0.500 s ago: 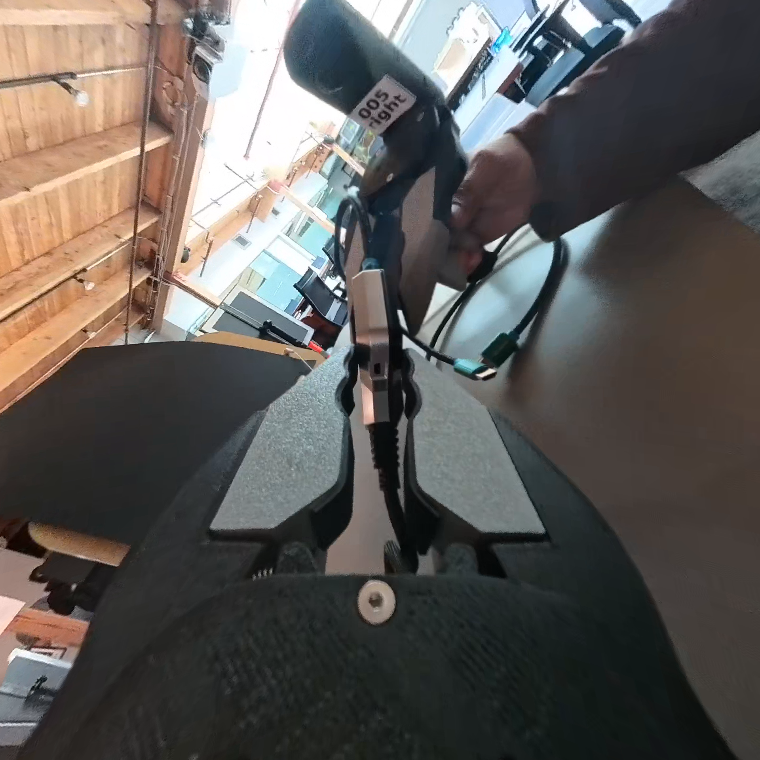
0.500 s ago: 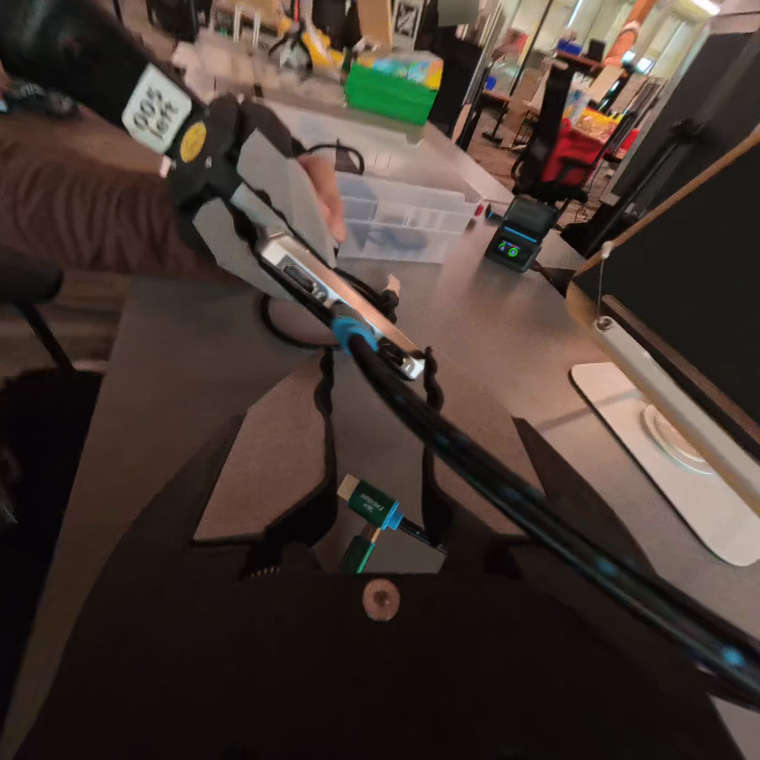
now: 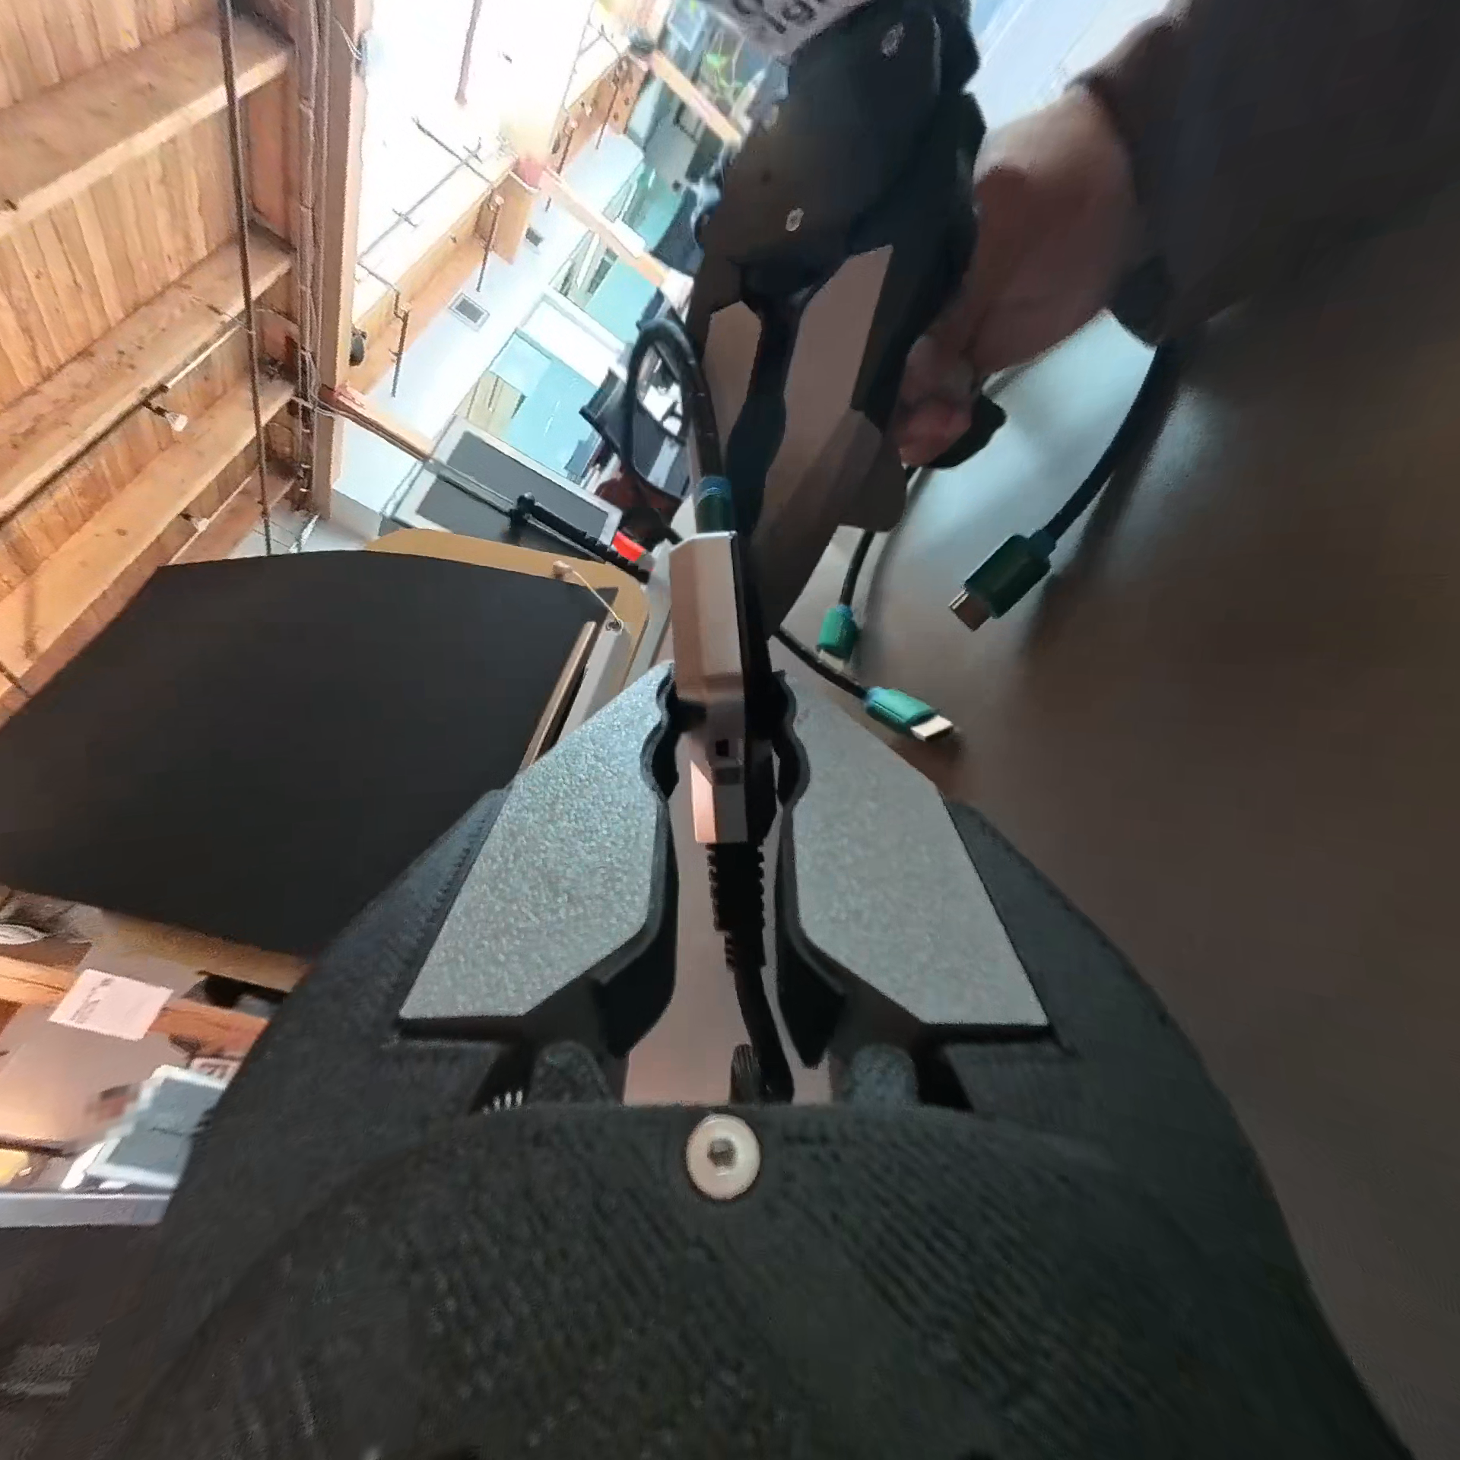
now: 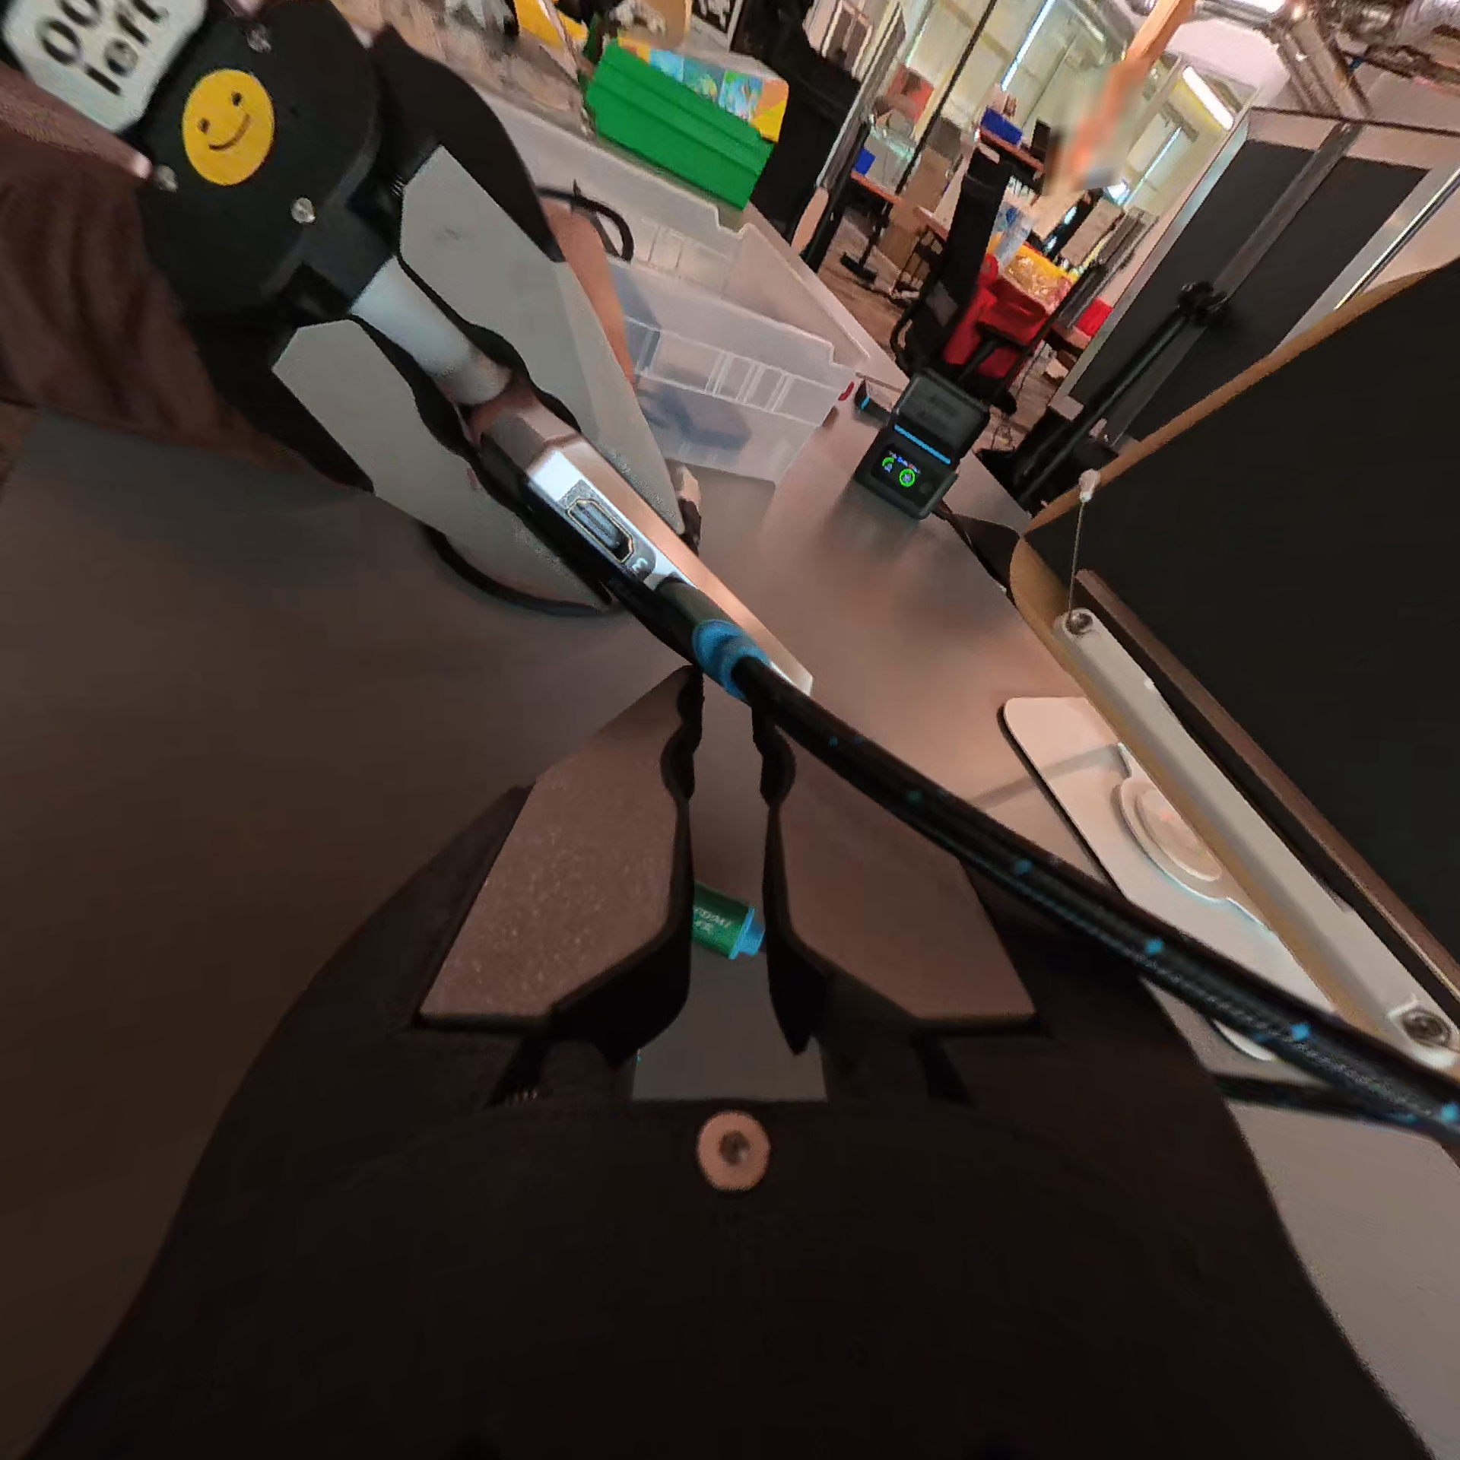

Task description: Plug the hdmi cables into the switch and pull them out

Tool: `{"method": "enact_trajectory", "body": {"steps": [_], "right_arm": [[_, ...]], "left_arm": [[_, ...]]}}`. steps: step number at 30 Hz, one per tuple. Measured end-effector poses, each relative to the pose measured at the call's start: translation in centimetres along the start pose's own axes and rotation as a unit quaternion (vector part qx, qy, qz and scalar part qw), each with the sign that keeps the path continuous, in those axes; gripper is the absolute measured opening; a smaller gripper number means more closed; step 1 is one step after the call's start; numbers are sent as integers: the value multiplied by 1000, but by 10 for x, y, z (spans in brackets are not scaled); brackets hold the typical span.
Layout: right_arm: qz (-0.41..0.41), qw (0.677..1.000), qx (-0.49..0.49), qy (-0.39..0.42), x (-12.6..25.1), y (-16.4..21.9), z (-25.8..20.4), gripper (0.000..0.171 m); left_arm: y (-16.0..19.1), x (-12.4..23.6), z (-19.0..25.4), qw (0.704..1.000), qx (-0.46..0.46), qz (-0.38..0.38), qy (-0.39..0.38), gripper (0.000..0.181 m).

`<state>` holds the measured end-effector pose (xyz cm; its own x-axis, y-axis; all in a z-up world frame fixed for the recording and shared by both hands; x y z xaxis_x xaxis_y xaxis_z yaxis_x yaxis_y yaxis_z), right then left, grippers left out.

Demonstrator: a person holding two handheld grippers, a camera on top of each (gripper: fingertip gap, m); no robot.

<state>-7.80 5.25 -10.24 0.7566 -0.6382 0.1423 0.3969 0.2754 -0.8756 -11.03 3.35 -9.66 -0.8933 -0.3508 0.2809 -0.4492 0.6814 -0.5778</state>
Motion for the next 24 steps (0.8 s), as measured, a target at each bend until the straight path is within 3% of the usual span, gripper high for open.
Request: {"method": "enact_trajectory", "body": {"steps": [4, 9, 14, 18, 21, 24], "right_arm": [[9, 1000, -4, 21, 5, -2, 9, 23], [3, 1000, 7, -20, 1, 3, -10, 23], [-10, 1000, 19, -13, -3, 6, -9, 23], [-29, 999, 31, -15, -10, 13, -16, 24], [-62, 998, -10, 13, -8, 18, -3, 17], [-98, 992, -74, 37, 5, 27, 8, 30]], "left_arm": [[-4, 8, 1, 998, 28, 43, 21, 20], [-11, 9, 11, 993, 56, 84, 63, 20], [-10, 5, 10, 996, 46, 67, 41, 20], [-3, -7, 14, 1000, -4, 5, 29, 21], [2, -4, 5, 999, 24, 1, 21, 21], [15, 3, -5, 999, 42, -19, -2, 20]]}}
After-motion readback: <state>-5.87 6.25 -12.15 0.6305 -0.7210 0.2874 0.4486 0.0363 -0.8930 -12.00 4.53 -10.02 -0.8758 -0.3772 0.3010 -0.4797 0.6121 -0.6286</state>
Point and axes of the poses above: each gripper's, where its closed fingertips meet, x back along the fingers, y out of its underside, z = x × y across the jaws, the point moved 1 cm from there along x, back along the fingers, and after that the axes turned 14 degrees about y, right-handed, at the moved point
